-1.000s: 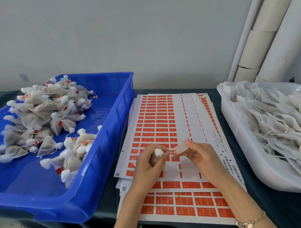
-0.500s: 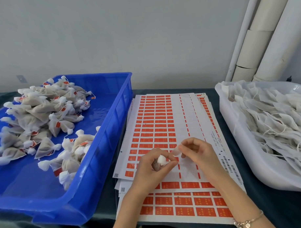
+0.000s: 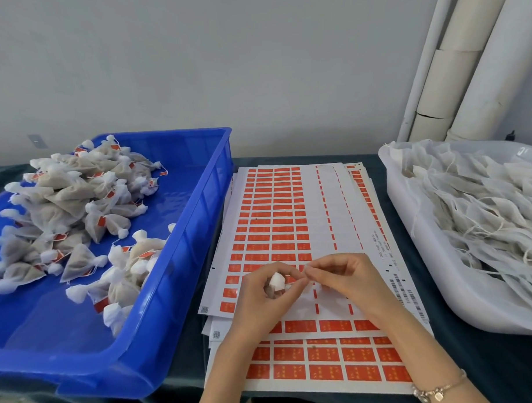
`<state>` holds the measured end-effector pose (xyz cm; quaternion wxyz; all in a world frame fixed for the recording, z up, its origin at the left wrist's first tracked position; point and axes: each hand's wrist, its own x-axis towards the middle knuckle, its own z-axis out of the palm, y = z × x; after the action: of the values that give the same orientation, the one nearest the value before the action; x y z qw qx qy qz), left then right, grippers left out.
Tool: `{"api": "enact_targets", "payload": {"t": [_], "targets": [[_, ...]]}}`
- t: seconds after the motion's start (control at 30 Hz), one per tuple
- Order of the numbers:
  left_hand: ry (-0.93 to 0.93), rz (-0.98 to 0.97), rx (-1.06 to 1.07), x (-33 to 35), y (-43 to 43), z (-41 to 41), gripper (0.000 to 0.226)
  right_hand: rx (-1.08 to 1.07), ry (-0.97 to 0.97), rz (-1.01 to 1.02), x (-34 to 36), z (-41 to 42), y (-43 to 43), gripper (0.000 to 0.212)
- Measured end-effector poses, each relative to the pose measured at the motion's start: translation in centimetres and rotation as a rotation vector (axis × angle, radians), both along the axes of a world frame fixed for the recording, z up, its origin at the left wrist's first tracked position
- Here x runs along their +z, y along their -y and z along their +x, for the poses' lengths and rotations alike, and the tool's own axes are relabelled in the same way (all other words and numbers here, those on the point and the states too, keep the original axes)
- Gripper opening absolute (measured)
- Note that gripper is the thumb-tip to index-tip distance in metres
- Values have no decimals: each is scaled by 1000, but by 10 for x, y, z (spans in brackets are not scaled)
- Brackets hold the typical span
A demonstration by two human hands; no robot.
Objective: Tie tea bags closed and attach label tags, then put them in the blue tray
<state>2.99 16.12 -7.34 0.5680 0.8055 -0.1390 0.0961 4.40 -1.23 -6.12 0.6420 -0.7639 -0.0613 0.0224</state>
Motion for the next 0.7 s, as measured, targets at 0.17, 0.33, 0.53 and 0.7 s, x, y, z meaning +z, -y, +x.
{"api": "enact_targets", "payload": {"t": [0.17, 0.33, 0.53, 0.7], "targets": [[-6, -2, 14, 1, -1, 0, 7, -5, -10, -1, 1, 0, 1, 10], [-10, -3, 43, 0, -1, 1, 9, 6, -8, 17, 4, -1, 3, 9], [-43, 24, 58, -1, 0, 2, 10, 6, -43, -11, 2, 0, 5, 11], [-60, 25, 65, -3, 1, 2, 9, 4, -44, 14, -1, 1, 5, 20]]}}
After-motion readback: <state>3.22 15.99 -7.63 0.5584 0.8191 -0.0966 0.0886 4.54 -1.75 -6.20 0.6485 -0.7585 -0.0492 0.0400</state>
